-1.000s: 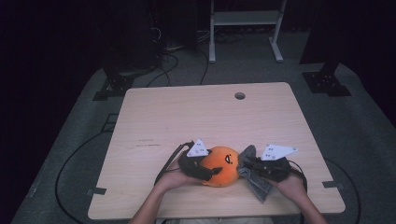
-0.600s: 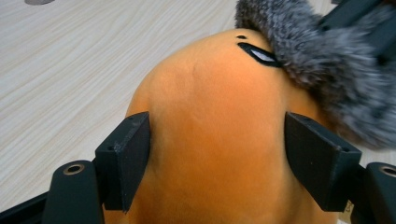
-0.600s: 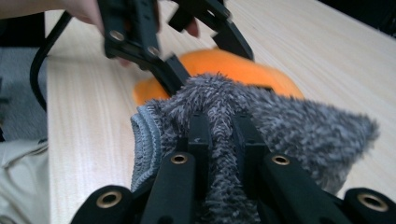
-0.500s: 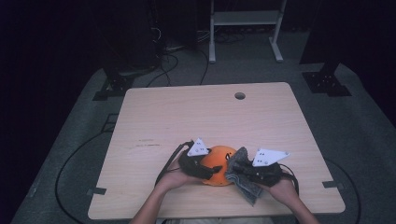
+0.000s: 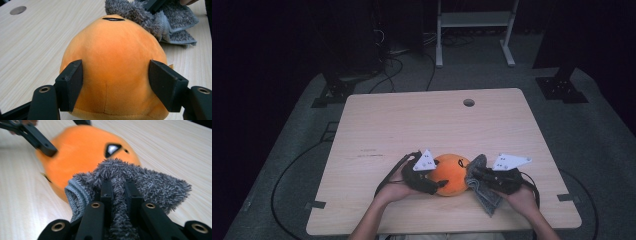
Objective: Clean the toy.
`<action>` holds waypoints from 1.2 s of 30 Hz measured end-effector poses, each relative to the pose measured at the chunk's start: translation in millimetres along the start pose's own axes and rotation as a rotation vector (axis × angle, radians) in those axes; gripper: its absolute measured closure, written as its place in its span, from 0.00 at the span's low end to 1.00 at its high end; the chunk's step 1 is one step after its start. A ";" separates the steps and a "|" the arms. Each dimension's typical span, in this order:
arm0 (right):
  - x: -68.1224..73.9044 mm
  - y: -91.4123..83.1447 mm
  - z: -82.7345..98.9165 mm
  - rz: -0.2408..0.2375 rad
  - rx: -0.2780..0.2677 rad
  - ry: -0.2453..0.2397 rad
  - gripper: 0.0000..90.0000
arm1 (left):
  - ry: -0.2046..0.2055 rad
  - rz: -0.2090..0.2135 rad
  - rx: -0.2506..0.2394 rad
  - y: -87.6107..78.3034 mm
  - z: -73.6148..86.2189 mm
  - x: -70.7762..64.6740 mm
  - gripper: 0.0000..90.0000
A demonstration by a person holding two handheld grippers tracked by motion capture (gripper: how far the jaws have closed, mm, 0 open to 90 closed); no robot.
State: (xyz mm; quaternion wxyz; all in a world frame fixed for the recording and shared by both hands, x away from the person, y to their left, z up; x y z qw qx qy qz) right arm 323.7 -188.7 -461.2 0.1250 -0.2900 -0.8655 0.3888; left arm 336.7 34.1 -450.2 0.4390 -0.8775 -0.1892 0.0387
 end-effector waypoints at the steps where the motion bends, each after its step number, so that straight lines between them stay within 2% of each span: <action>1: -1.6 -2.1 0.4 0.011 -0.001 0.003 0.88 | -0.007 -0.001 -0.002 0.3 -0.5 0.4 0.34; 4: 6.4 -12.8 -9.2 0.003 -0.060 -0.022 0.88 | -0.002 0.001 -0.005 2.1 -2.9 0.2 0.35; 5: 12.4 -14.7 -15.1 -0.007 -0.081 -0.040 0.88 | -0.003 -0.001 -0.007 2.9 -3.4 0.1 0.35; 6: 24.2 -13.0 -24.8 -0.029 -0.096 -0.079 0.88 | -0.009 -0.003 -0.009 3.6 -3.6 -0.1 0.35; 7: 24.2 -13.0 -24.8 -0.029 -0.096 -0.079 0.88 | -0.009 -0.003 -0.009 3.6 -3.6 -0.1 0.35; 9: 29.9 -2.9 -27.9 -0.011 -0.056 -0.117 0.88 | -0.012 0.006 -0.012 1.2 -3.4 -0.5 0.33; 10: 29.8 5.7 -26.7 -0.022 -0.044 -0.111 0.88 | -0.015 0.030 -0.023 -3.3 -3.3 -1.2 0.22; 11: 29.8 5.7 -26.7 -0.022 -0.044 -0.111 0.88 | -0.015 0.030 -0.023 -3.3 -3.3 -1.2 0.20; 12: 27.9 6.0 -26.5 -0.026 -0.049 -0.098 0.88 | 0.003 0.068 -0.020 -5.5 -0.5 -3.4 0.18; 14: 25.9 5.5 -25.1 -0.031 -0.051 -0.084 0.88 | 0.038 0.047 0.008 -2.2 1.8 -6.1 0.18; 15: 25.9 5.5 -25.1 -0.031 -0.051 -0.084 0.88 | 0.038 0.047 0.008 -2.2 1.8 -6.1 0.21; 17: 23.9 6.1 -23.3 -0.036 -0.050 -0.083 0.88 | 0.077 0.008 0.030 0.3 1.8 -6.9 0.24; 21: 16.2 4.2 -18.5 -0.018 -0.039 -0.067 0.88 | 0.050 0.004 0.005 0.2 0.3 -6.0 0.31; 22: 8.8 1.6 -14.1 0.012 -0.023 -0.053 0.88 | 0.051 -0.005 0.010 0.2 1.1 -4.9 0.32; 23: 8.8 1.6 -14.1 0.012 -0.023 -0.053 0.88 | 0.051 -0.005 0.010 0.2 1.1 -4.9 0.33; 24: 2.6 -2.3 -10.7 0.042 -0.015 -0.031 0.88 | 0.049 -0.013 0.012 1.0 0.7 -4.5 0.33; 26: 3.5 -5.2 -11.7 0.039 -0.032 -0.027 0.88 | 0.051 -0.012 0.010 1.8 0.2 -4.8 0.34; 27: 10.9 -9.6 -18.4 0.012 -0.076 -0.046 0.88 | 0.051 -0.012 0.006 2.3 -0.7 -5.4 0.34; 30: 18.8 -7.3 -25.2 -0.004 -0.082 -0.072 0.88 | 0.054 -0.007 0.004 1.3 -0.6 -5.5 0.29; 31: 20.7 -3.3 -26.7 0.004 -0.066 -0.088 0.88 | 0.044 0.003 -0.001 0.0 -0.5 -6.1 0.29; 32: 21.0 3.3 -26.6 0.000 -0.052 -0.088 0.88 | 0.027 0.032 -0.015 -2.0 -1.1 -6.9 0.20; 34: 18.2 2.8 -26.0 0.006 -0.050 -0.083 0.88 | 0.020 0.074 -0.049 -10.4 -1.8 -6.7 0.18; 36: 16.3 2.0 -25.0 0.008 -0.050 -0.073 0.88 | 0.020 0.078 -0.045 -11.0 -1.7 -6.7 0.17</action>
Point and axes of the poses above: each handheld gripper's, and its own axes: y roughly forward along the jaws, z roughly out of its underside, x roughly to its left, the point moved 5 cm from there along y, roughly forward along the jaws, and after that the axes turned 15 degrees about x, right-handed, at the moved point
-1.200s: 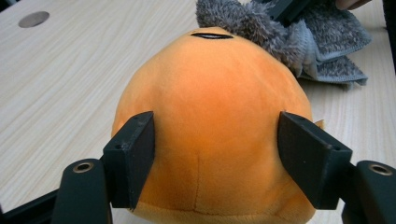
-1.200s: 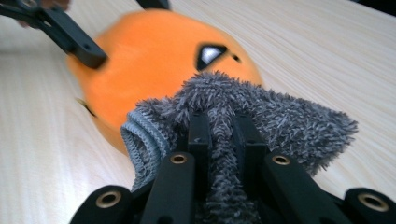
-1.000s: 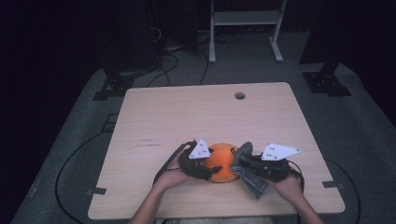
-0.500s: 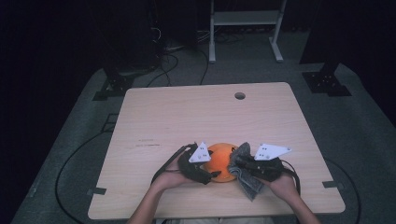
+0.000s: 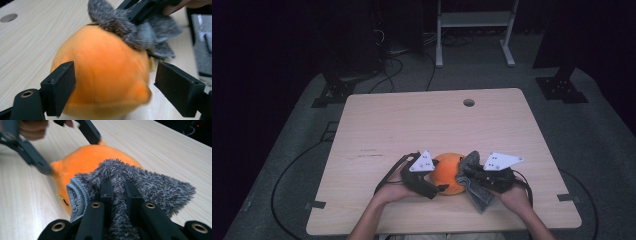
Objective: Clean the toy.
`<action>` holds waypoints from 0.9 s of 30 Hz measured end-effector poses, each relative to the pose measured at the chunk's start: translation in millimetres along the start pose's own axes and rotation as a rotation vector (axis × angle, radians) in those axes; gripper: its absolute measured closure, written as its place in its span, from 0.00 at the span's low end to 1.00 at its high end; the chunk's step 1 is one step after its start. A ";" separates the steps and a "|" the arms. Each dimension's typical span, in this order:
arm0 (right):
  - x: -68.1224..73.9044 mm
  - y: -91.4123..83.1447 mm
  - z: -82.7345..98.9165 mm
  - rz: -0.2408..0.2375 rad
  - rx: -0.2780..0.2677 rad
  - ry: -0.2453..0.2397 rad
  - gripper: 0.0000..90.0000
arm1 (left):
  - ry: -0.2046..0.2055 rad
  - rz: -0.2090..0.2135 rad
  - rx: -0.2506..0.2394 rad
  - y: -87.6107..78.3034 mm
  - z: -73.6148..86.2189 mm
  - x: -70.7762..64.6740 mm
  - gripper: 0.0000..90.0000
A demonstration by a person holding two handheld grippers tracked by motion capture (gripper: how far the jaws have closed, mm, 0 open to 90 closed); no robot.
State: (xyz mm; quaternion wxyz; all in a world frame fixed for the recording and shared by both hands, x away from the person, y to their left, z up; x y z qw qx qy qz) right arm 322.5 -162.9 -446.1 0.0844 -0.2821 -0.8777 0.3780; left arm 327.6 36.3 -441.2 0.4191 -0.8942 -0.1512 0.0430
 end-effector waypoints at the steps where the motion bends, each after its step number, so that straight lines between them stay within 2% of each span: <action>1: -2.0 -0.3 1.7 -0.005 -0.003 0.013 0.88 | 0.007 -0.013 0.017 1.3 0.6 -0.1 0.16; 3: -6.2 0.0 5.7 -0.010 -0.002 0.031 0.88 | 0.045 -0.061 0.072 7.7 3.3 -0.9 0.16; 4: -9.9 0.0 8.3 -0.008 0.004 0.042 0.88 | 0.068 -0.103 0.090 12.4 4.6 -1.3 0.23; 6: -13.5 0.7 11.3 0.010 0.019 0.044 0.88 | 0.058 -0.115 0.075 12.9 3.4 -0.9 0.28; 8: -15.6 0.0 12.4 0.014 0.024 0.055 0.88 | 0.057 -0.122 0.073 12.3 2.9 -0.6 0.30; 10: -17.4 -7.2 11.8 0.056 0.030 0.046 0.88 | 0.057 -0.130 0.055 10.0 0.0 -0.5 0.35; 11: -17.4 -7.2 11.8 0.056 0.030 0.046 0.88 | 0.057 -0.130 0.055 10.0 0.0 -0.5 0.35; 12: -8.0 -15.8 2.2 0.020 -0.032 0.023 0.88 | 0.062 -0.125 0.043 9.5 -3.0 -1.5 0.36; 13: -2.0 -18.3 -3.7 0.003 -0.053 0.004 0.88 | 0.066 -0.126 0.034 9.7 -4.9 -2.6 0.36; 15: 3.2 -18.3 -8.9 -0.010 -0.062 -0.014 0.88 | 0.067 -0.126 0.027 10.2 -6.5 -4.3 0.36; 16: 8.2 -10.9 -13.2 -0.004 -0.036 -0.042 0.88 | 0.074 -0.135 0.033 9.7 -6.8 -6.1 0.33; 18: 8.2 -5.5 -12.4 -0.005 -0.021 -0.041 0.88 | 0.070 -0.144 0.037 10.1 -6.5 -5.3 0.24; 20: 5.4 1.9 -8.9 -0.027 -0.021 -0.019 0.88 | 0.054 -0.154 0.049 12.3 -5.6 -3.4 0.21; 24: 0.2 -0.8 -4.3 0.004 -0.002 -0.025 0.88 | 0.033 -0.156 0.032 13.7 -5.9 -1.4 0.27; 27: -6.1 -3.6 2.6 0.025 0.018 -0.020 0.88 | 0.042 -0.156 0.029 12.8 -4.9 -0.9 0.30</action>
Point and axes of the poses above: each handheld gripper's, and its own axes: y roughly forward along the jaws, z roughly out of its underside, x roughly to its left, the point moved 5 cm from there along y, roughly forward along the jaws, and after that the axes turned 15 degrees about x, right-handed, at the moved point
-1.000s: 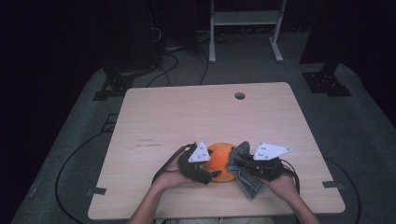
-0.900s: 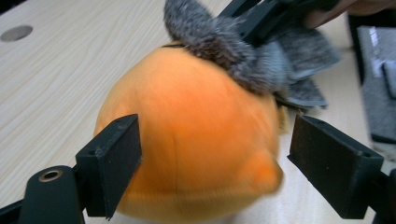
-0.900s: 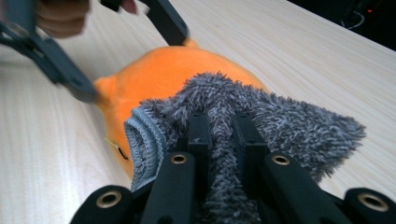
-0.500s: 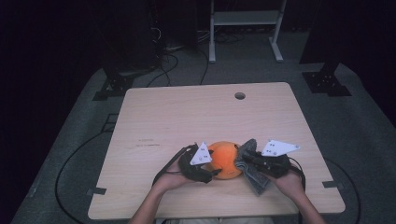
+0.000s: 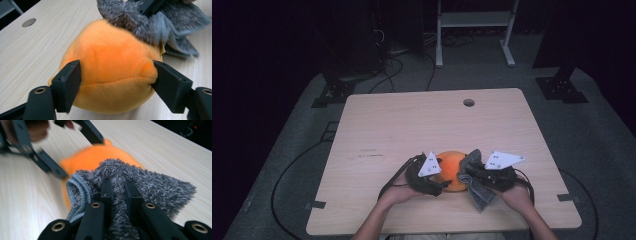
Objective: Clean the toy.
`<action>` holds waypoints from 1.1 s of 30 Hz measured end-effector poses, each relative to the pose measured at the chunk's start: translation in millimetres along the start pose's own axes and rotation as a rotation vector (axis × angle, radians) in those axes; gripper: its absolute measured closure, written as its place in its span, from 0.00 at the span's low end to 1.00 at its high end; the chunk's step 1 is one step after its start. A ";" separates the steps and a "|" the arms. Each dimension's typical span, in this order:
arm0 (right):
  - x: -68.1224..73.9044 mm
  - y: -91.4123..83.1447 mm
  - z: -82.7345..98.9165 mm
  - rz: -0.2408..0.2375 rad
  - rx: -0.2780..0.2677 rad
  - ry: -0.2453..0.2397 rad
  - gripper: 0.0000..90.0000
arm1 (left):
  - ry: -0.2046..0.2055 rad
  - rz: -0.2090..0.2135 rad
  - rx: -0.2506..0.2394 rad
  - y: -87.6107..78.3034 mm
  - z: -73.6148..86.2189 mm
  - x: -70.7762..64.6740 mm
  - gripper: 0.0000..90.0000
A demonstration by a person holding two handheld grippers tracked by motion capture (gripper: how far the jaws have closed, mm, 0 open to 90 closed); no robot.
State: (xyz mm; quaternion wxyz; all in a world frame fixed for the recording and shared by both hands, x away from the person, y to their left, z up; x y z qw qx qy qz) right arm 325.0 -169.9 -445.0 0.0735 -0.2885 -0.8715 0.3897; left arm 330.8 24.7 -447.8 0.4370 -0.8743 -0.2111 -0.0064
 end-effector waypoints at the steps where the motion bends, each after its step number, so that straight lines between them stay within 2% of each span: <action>1: -4.1 -3.5 4.8 0.009 0.012 0.015 0.88 | -0.004 -0.002 -0.017 -0.5 -1.4 -0.7 0.30; 4: -0.1 -8.8 1.4 -0.003 -0.014 -0.007 0.88 | -0.001 -0.011 -0.022 -1.2 -3.5 -0.6 0.31; 6: 11.0 -13.6 -9.0 -0.065 -0.070 -0.036 0.88 | 0.003 -0.016 -0.030 -1.0 -6.1 -2.1 0.30; 7: 21.5 -11.7 -18.7 -0.069 -0.066 -0.086 0.88 | 0.009 -0.015 -0.032 -0.7 -7.0 -3.5 0.30; 8: 21.5 -11.7 -18.7 -0.069 -0.066 -0.086 0.88 | 0.017 -0.019 -0.025 -1.1 -7.1 -3.9 0.30; 9: 25.4 -5.6 -21.1 -0.065 -0.046 -0.106 0.88 | 0.017 -0.020 -0.017 -1.1 -5.7 -2.7 0.30; 11: 24.8 -2.6 -19.4 -0.069 -0.037 -0.103 0.88 | 0.011 -0.016 -0.015 -0.9 -4.1 -1.6 0.30; 13: 20.6 0.0 -15.0 -0.073 -0.029 -0.084 0.88 | -0.018 -0.012 -0.024 -0.1 -1.4 1.2 0.29; 14: 18.0 0.2 -12.5 -0.059 -0.019 -0.080 0.88 | -0.028 -0.016 -0.025 0.0 0.0 3.1 0.28; 15: 11.6 0.4 -6.0 -0.038 0.001 -0.067 0.88 | -0.044 -0.025 -0.015 0.3 2.9 5.8 0.24; 19: 3.1 0.2 4.7 -0.041 0.014 -0.030 0.88 | -0.081 -0.009 -0.016 -0.4 3.7 8.2 0.18; 20: 2.6 -0.2 8.6 -0.047 0.015 -0.016 0.88 | -0.118 0.025 -0.007 1.9 2.7 8.9 0.15; 21: 2.6 -0.2 8.6 -0.047 0.015 -0.016 0.88 | -0.118 0.025 -0.007 1.9 2.7 8.9 0.14; 23: 8.3 0.1 9.1 -0.038 0.030 -0.039 0.88 | -0.158 0.064 -0.007 4.5 3.9 9.9 0.15; 24: 8.3 0.1 9.1 -0.038 0.030 -0.039 0.88 | -0.158 0.064 -0.007 4.5 3.9 9.9 0.18; 25: 10.2 -0.6 7.3 -0.031 0.036 -0.052 0.88 | -0.140 0.059 -0.013 4.0 4.7 9.1 0.21; 26: 10.2 -0.6 7.3 -0.031 0.036 -0.052 0.88 | -0.140 0.059 -0.013 4.0 4.7 9.1 0.24; 28: 11.2 -5.0 2.3 -0.027 0.020 -0.055 0.88 | -0.096 0.049 -0.021 3.2 4.1 5.0 0.26; 30: 16.4 -13.5 -9.3 -0.039 -0.030 -0.073 0.88 | -0.018 0.040 -0.021 3.0 2.8 -2.0 0.27; 31: 20.3 -20.0 -22.1 -0.036 -0.058 -0.093 0.88 | 0.076 0.008 0.000 2.6 2.8 -8.3 0.27; 32: 20.3 -20.0 -22.1 -0.036 -0.058 -0.093 0.88 | 0.076 0.008 0.000 2.6 2.8 -8.3 0.26; 33: 21.4 -20.0 -28.4 -0.039 -0.061 -0.102 0.88 | 0.099 0.009 0.000 1.8 2.6 -11.0 0.26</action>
Point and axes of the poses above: each handheld gripper's, and its own axes: y roughly forward along the jaws, z roughly out of its underside, x roughly to its left, the point moved 5 cm from there along y, roughly forward along the jaws, and after that the axes turned 15 degrees about x, right-handed, at the moved point
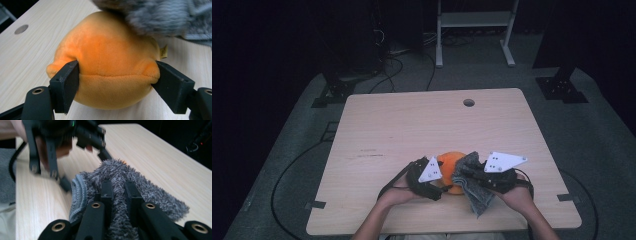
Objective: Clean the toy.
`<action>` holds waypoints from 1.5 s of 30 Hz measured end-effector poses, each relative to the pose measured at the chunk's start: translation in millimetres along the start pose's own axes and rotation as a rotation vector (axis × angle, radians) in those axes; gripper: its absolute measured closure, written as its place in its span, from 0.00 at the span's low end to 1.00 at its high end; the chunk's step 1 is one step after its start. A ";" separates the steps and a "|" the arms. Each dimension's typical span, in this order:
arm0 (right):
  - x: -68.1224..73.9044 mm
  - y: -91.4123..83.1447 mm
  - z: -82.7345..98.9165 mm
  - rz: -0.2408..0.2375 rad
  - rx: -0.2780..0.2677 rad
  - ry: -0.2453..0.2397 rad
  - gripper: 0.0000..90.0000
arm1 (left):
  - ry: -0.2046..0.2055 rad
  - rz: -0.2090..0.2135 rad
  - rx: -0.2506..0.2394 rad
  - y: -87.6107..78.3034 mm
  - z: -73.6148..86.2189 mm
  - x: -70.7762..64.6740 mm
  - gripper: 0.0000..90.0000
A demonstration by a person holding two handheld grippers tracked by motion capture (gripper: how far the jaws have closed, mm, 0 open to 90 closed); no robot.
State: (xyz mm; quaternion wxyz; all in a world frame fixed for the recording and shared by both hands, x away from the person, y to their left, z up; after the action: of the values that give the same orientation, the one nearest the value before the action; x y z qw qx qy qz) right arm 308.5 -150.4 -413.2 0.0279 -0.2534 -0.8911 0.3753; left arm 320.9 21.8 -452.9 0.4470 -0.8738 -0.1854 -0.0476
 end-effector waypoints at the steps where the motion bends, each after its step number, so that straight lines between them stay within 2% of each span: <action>1: 0.0 0.0 0.0 0.000 0.000 0.000 0.88 | 0.000 0.000 0.000 0.0 0.0 0.0 0.25; 2: -0.6 3.3 0.8 0.005 0.018 -0.004 0.88 | -0.005 0.006 -0.004 -0.7 0.0 0.5 0.25; 4: -1.6 12.6 8.1 -0.002 0.057 0.003 0.88 | -0.067 0.032 -0.030 -1.6 -0.6 4.0 0.19; 6: -1.0 17.4 15.0 -0.026 0.054 0.026 0.88 | -0.143 0.065 -0.045 -0.7 -1.1 7.8 0.16; 8: -0.2 17.5 17.7 -0.024 0.061 0.025 0.88 | -0.170 0.068 -0.041 1.0 -2.3 8.2 0.16; 9: -0.6 16.9 18.6 -0.021 0.065 0.020 0.88 | -0.171 0.065 -0.041 1.0 -3.4 7.4 0.16; 10: -2.3 15.5 22.0 -0.028 0.067 0.027 0.88 | -0.143 0.047 -0.039 0.5 -4.5 5.2 0.19; 13: -5.3 12.1 26.6 -0.028 0.088 0.026 0.88 | -0.138 0.041 -0.036 0.2 -4.3 4.4 0.20; 15: -10.3 8.5 33.2 -0.002 0.114 0.027 0.88 | -0.123 0.049 -0.039 0.2 -3.4 3.8 0.21; 16: -15.5 3.8 34.1 -0.001 0.092 0.056 0.88 | -0.112 0.050 -0.041 0.4 -3.3 2.7 0.22; 18: -17.8 2.8 29.7 0.003 0.070 0.067 0.88 | -0.098 0.050 -0.043 0.2 -2.8 2.0 0.20; 19: -17.8 2.8 29.7 0.003 0.070 0.067 0.88 | -0.104 0.051 -0.041 -0.5 -2.4 3.4 0.20; 23: -17.0 11.5 29.4 -0.013 0.078 0.072 0.88 | -0.183 0.061 -0.034 -3.3 -1.2 11.6 0.14; 24: -15.9 11.4 32.0 -0.015 0.083 0.072 0.88 | -0.212 0.073 -0.014 -1.1 -1.3 12.7 0.11; 26: -15.4 11.0 33.9 -0.019 0.086 0.075 0.88 | -0.221 0.074 -0.003 -0.3 -1.4 13.1 0.11; 28: -15.5 9.7 37.6 -0.022 0.091 0.078 0.88 | -0.247 0.095 -0.003 0.5 -3.1 12.2 0.12; 31: -15.9 4.5 35.4 -0.011 0.092 0.073 0.88 | -0.195 0.069 -0.002 1.6 -4.4 7.0 0.17; 32: -11.9 -2.8 24.4 -0.005 0.057 0.056 0.88 | -0.172 0.066 -0.007 1.8 -4.7 5.1 0.19; 33: -11.9 -2.8 24.4 -0.005 0.057 0.056 0.88 | -0.142 0.058 -0.009 1.7 -5.3 2.9 0.19; 34: -4.0 -7.1 8.7 -0.017 0.021 0.023 0.88 | -0.075 0.047 -0.002 2.3 -6.4 -3.3 0.21; 36: 4.4 -4.6 -3.0 -0.024 0.021 -0.014 0.88 | -0.016 0.035 0.002 2.2 -7.1 -8.1 0.21; 38: 6.5 -1.2 -5.6 -0.022 0.036 -0.030 0.88 | 0.000 0.029 0.010 2.1 -6.6 -9.2 0.22; 40: 4.5 6.1 -3.7 -0.011 0.071 -0.043 0.88 | -0.007 0.036 0.007 2.5 -5.0 -8.8 0.22; 41: -1.9 8.1 2.8 -0.027 0.062 -0.002 0.88 | -0.013 0.041 0.003 2.5 -4.0 -7.4 0.22; 42: -5.3 8.1 6.6 -0.028 0.062 0.013 0.88 | -0.044 0.084 -0.020 2.1 -3.7 -6.0 0.21; 43: -5.3 8.1 6.6 -0.028 0.062 0.013 0.88 | -0.044 0.084 -0.020 2.1 -3.7 -6.0 0.19; 44: -7.1 8.0 9.7 -0.036 0.063 0.028 0.88 | -0.075 0.131 -0.040 0.4 -4.9 -4.8 0.19; 45: -7.3 7.9 11.7 -0.046 0.057 0.039 0.88 | -0.117 0.149 -0.057 -2.1 -6.6 -2.1 0.18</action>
State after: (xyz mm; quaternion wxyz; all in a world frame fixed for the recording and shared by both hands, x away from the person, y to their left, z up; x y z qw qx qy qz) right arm 315.5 -156.9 -426.0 0.0611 -0.2389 -0.8850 0.3948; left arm 318.8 17.0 -447.9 0.4126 -0.8989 -0.1441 0.0314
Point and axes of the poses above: each handheld gripper's, and its own axes: y roughly forward along the jaws, z roughly out of its underside, x roughly to its left, the point moved 5 cm from there along y, roughly forward along the jaws, and after that the axes turned 15 degrees about x, right-handed, at the moved point
